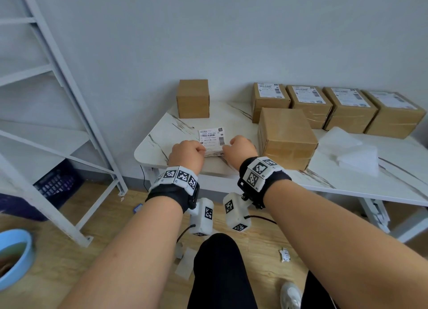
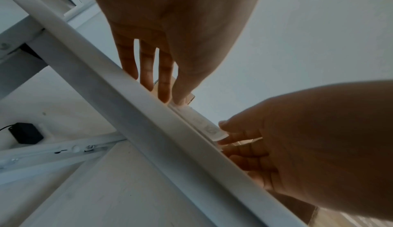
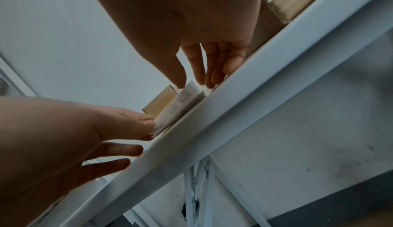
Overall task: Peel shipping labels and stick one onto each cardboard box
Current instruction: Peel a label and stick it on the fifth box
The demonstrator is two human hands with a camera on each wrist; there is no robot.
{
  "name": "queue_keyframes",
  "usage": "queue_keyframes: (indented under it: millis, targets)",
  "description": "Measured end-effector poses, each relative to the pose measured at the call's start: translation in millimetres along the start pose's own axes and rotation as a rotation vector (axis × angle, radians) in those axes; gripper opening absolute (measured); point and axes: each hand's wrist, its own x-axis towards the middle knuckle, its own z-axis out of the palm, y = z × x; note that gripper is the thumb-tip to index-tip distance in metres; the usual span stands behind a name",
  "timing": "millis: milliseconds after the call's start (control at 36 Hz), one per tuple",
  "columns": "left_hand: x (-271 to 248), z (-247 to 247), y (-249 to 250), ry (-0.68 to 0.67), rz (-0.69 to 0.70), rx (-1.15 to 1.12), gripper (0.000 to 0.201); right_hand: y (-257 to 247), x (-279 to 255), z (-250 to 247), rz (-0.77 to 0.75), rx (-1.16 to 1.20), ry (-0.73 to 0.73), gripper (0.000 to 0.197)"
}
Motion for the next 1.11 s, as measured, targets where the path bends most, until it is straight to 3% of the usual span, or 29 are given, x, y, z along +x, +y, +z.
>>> queue_keyframes:
  millis: [194,472,639,778,889,1000,1111]
  targets:
    - [2.7,-6.2,5.0,0.115,0.054,-0.102,0.019,-3.7,-5.3,-10.0,-0.048,0.171,-0.017,0.025]
    - [-2.5,-14.3,24.0,0.236,0.144,-0.166,0.02,-17.6,-13.8,-31.0,-0.121,0.426,0.09,0.027]
    - [-10.5,-21.4,43.3,0.187,0.123,-0.251,0.031,-21.9,-16.4,-49.7,-0.205,0.493,0.194,0.021]
    - [-11.4,-24.5,64.4,0.132,0.012,-0.46,0.033,-20.0,-23.0,-66.6,-0.235,0.605,0.212,0.022]
    - [-13.5,-24.0,79.7,0.108,0.021,-0.536,0.039,-12.9,-30.7,-79.7,-0.244,0.67,0.23,0.017]
    - [-17.9,-20.3,95.6,0.112,0.059,-0.571,0.033,-0.6,-35.9,-92.7,-0.224,0.738,0.262,0.011]
    - [-23.0,-14.3,112.4,0.092,0.075,-0.611,0.029,18.0,-40.2,-108.5,-0.131,0.811,0.224,0.021]
